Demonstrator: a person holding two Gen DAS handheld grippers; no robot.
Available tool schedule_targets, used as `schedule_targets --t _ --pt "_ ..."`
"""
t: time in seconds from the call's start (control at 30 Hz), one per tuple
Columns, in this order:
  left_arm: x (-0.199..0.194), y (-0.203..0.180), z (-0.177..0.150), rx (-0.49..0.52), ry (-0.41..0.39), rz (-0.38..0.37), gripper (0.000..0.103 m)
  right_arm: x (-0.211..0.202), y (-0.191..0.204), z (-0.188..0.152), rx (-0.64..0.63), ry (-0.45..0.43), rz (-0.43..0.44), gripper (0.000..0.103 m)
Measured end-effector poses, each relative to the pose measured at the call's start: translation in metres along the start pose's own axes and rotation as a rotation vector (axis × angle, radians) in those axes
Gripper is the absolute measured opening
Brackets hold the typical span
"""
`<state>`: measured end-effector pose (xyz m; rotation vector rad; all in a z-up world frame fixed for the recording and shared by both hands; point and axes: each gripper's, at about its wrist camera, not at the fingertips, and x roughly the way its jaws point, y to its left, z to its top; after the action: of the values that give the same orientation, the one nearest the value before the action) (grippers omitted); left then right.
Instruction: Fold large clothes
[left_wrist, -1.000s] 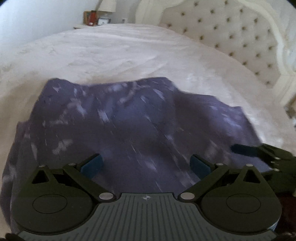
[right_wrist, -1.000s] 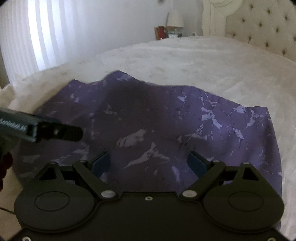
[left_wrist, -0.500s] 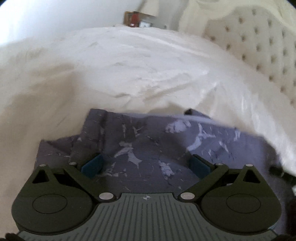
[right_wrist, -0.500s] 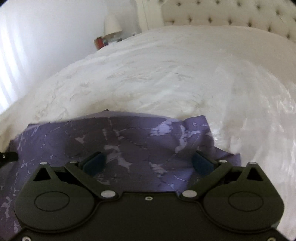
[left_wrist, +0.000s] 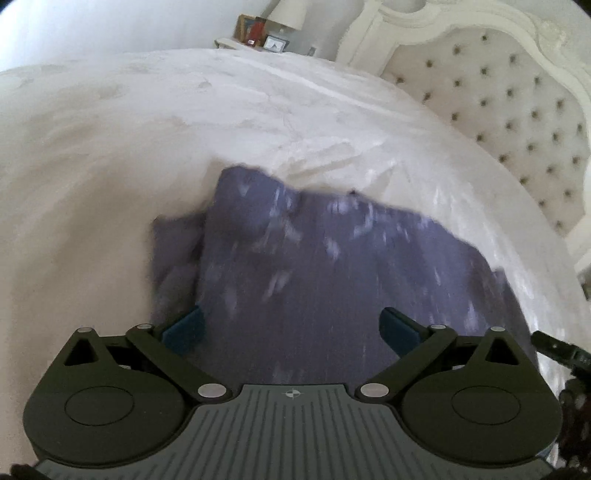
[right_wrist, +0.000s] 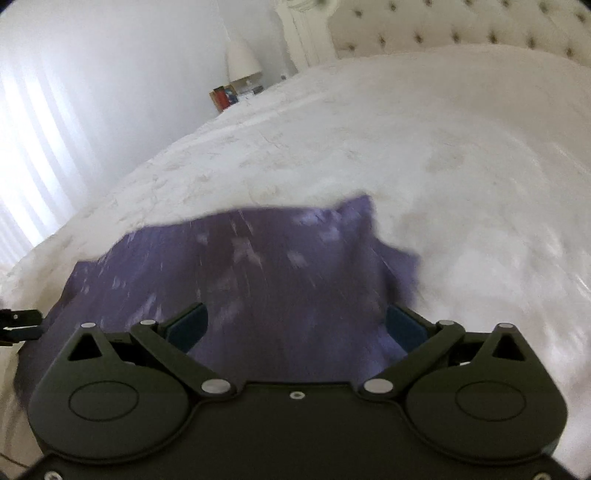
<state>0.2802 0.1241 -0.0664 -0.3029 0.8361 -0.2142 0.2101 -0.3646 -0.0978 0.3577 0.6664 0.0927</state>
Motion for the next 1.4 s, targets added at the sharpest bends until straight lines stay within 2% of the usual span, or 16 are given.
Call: schedule_targets --t 0.1,0.2,0.37,0.43,0.67,1.07,1.17,1.33,1.37,1.4 --pt "-0.024 0.006 -0.022 0.007 0.006 -0.014 0.102 -0.025 -0.018 -0.022 0.064 0.037 0.023 0.102" --pt "-0.038 0.014 -0.043 -0.04 0.029 -0.025 0.103 -0.041 -0.031 -0.043 0.121 0.066 0.043 0.102" --pt "-0.036 0.024 -0.069 -0.077 0.084 -0.036 0.102 -0.043 -0.04 -0.066 0.21 0.105 0.11 0.102" --pt "-0.031 0.026 -0.072 -0.088 0.083 -0.043 0.102 -0.04 -0.04 -0.068 0.224 0.104 0.129 0.103" --pt "-0.003 0.029 -0.058 -0.112 0.072 -0.105 0.103 -0.026 -0.041 -0.071 0.28 0.101 0.201 0.103" --pt "0.034 0.025 -0.031 -0.123 0.052 -0.155 0.102 0.009 -0.045 -0.058 0.338 0.054 0.28 0.103" --pt "0.04 0.027 -0.025 -0.131 0.063 -0.21 0.102 0.012 -0.049 -0.057 0.363 0.037 0.311 0.103" --pt "0.041 0.033 -0.024 -0.235 0.083 -0.307 0.101 0.019 -0.055 -0.054 0.401 0.023 0.352 0.103" --pt "0.041 0.034 -0.025 -0.263 0.088 -0.326 0.095 0.018 -0.054 -0.054 0.4 0.025 0.355 0.101" --pt "0.04 0.035 -0.024 -0.281 0.092 -0.324 0.084 0.018 -0.053 -0.054 0.396 0.03 0.361 0.096"
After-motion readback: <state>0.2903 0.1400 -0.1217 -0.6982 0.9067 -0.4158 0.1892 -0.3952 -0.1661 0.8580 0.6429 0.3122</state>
